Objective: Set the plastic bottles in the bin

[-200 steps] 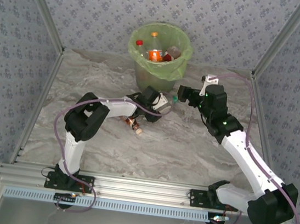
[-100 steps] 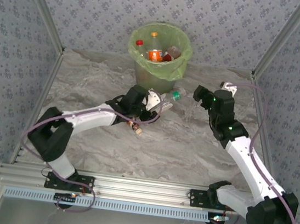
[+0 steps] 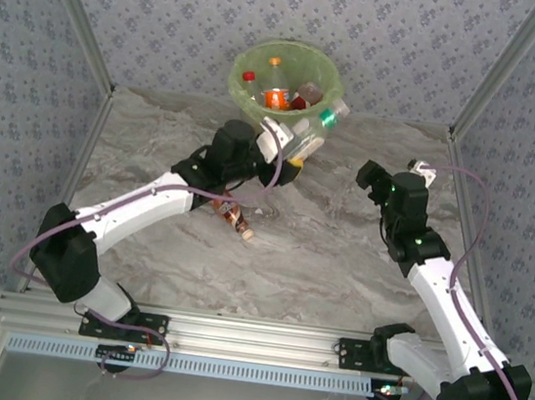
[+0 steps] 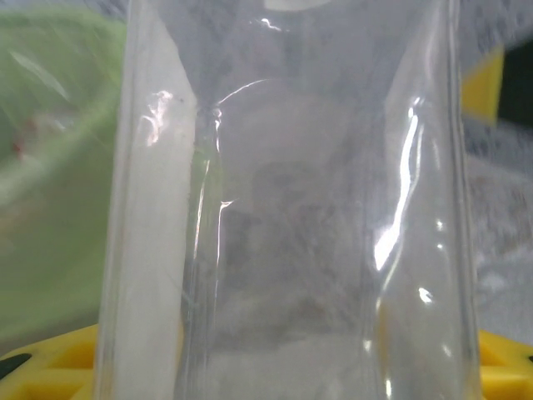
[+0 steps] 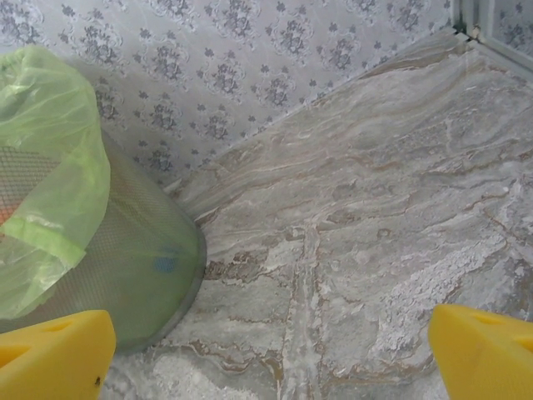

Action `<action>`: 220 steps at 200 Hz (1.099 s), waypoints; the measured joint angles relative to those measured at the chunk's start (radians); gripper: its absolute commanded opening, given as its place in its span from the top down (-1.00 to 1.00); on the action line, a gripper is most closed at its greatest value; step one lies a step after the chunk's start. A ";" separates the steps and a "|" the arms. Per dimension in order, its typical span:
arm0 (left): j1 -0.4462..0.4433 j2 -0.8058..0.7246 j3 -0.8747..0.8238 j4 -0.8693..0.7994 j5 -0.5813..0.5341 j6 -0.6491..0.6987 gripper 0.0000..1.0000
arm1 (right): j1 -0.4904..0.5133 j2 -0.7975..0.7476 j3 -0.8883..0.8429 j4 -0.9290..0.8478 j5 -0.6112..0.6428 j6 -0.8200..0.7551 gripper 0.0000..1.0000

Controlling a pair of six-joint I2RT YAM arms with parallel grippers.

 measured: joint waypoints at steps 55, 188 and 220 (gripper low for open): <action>0.081 0.130 0.262 -0.002 -0.105 -0.154 -0.10 | 0.000 -0.003 0.000 -0.033 -0.033 -0.019 -0.97; 0.121 0.665 1.143 -0.470 -0.163 -0.367 -0.99 | 0.000 -0.010 0.000 -0.053 -0.076 -0.022 -0.98; 0.120 0.653 1.175 -0.542 -0.162 -0.377 -0.99 | 0.000 -0.012 0.000 -0.066 -0.087 -0.022 -0.98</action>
